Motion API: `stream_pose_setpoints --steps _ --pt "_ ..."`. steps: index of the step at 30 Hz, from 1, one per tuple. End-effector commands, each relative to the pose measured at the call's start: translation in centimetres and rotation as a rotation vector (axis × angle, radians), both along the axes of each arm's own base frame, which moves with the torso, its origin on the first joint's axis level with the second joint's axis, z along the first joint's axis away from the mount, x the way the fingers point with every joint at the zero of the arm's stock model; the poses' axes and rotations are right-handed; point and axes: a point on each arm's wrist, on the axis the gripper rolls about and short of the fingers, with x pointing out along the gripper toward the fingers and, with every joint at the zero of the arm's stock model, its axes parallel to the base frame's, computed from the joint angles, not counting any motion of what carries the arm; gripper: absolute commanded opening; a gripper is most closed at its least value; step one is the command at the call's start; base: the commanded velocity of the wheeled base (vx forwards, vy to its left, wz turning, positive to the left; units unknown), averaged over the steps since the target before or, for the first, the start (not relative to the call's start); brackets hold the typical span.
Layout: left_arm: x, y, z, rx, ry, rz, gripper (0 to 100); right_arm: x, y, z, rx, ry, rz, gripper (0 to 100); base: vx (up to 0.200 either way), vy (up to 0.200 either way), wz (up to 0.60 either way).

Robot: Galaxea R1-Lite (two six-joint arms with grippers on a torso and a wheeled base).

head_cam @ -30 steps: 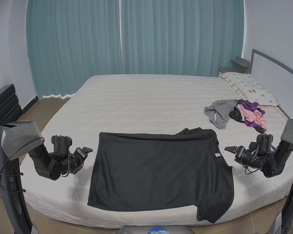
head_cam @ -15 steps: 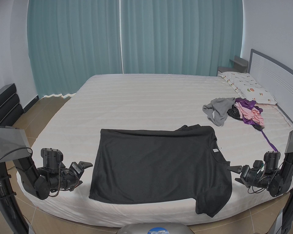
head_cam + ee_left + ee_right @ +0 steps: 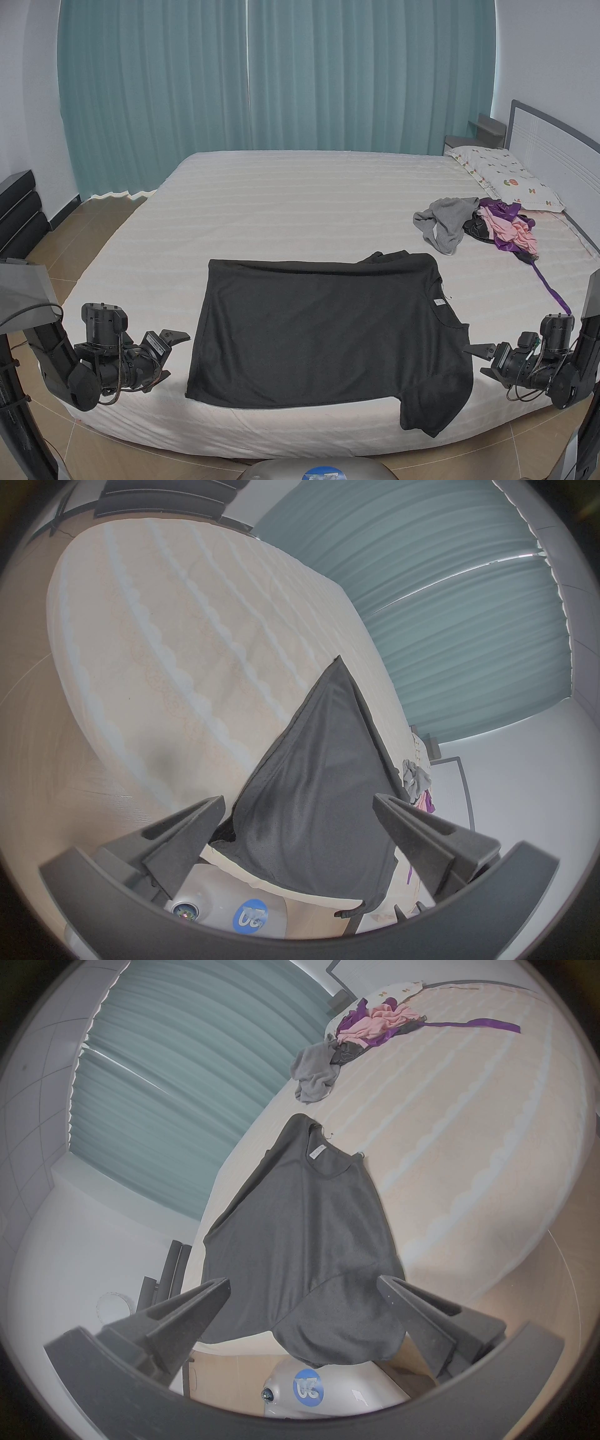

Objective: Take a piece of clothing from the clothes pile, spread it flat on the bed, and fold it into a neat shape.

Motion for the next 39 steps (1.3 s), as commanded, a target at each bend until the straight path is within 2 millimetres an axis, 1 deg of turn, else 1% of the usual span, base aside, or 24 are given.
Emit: stream_pose_setpoints --steps 1,5,10,15,21,26,29,32,38,39 --pt "-0.1 -0.1 -0.1 0.001 0.003 -0.005 100 -0.1 0.1 -0.7 -0.003 0.02 0.007 100 0.0 -0.2 0.0" --pt "-0.3 -0.1 -0.2 0.005 0.011 -0.01 100 0.1 0.1 -0.9 -0.006 0.006 0.0 100 0.0 -0.2 0.0" --pt "-0.8 0.0 -0.6 0.019 0.031 -0.026 100 -0.1 0.1 -1.1 -0.006 0.004 -0.002 100 0.0 0.0 0.0" --pt "-2.3 1.2 -1.2 0.153 0.036 -0.12 100 -0.2 0.2 -1.2 -0.004 0.007 0.0 100 0.0 0.0 0.0" --pt "-3.3 1.9 -2.1 0.225 0.089 -0.172 100 -0.2 0.1 -1.5 -0.004 0.017 -0.003 100 0.0 0.0 0.0" --pt "-3.2 1.9 -2.5 0.228 0.122 -0.18 100 -0.2 0.1 -1.6 -0.004 0.021 -0.002 100 0.0 0.0 0.0" --pt "-2.6 2.2 -3.4 0.232 0.147 -0.162 100 -0.2 0.2 -1.7 -0.004 0.024 0.0 100 0.0 0.0 0.0" --pt "-2.3 2.2 -3.8 0.244 0.155 -0.151 100 -0.3 0.2 -1.7 -0.004 0.025 0.002 100 0.0 0.0 0.0" --pt "-2.3 2.1 -4.0 0.268 0.163 -0.142 100 -0.2 0.2 -1.7 -0.005 0.023 0.0 100 0.0 0.0 0.0" --pt "-2.3 2.1 -4.0 0.27 0.164 -0.146 0 -0.2 0.2 -1.7 -0.006 0.022 0.003 100 0.0 0.0 0.0"
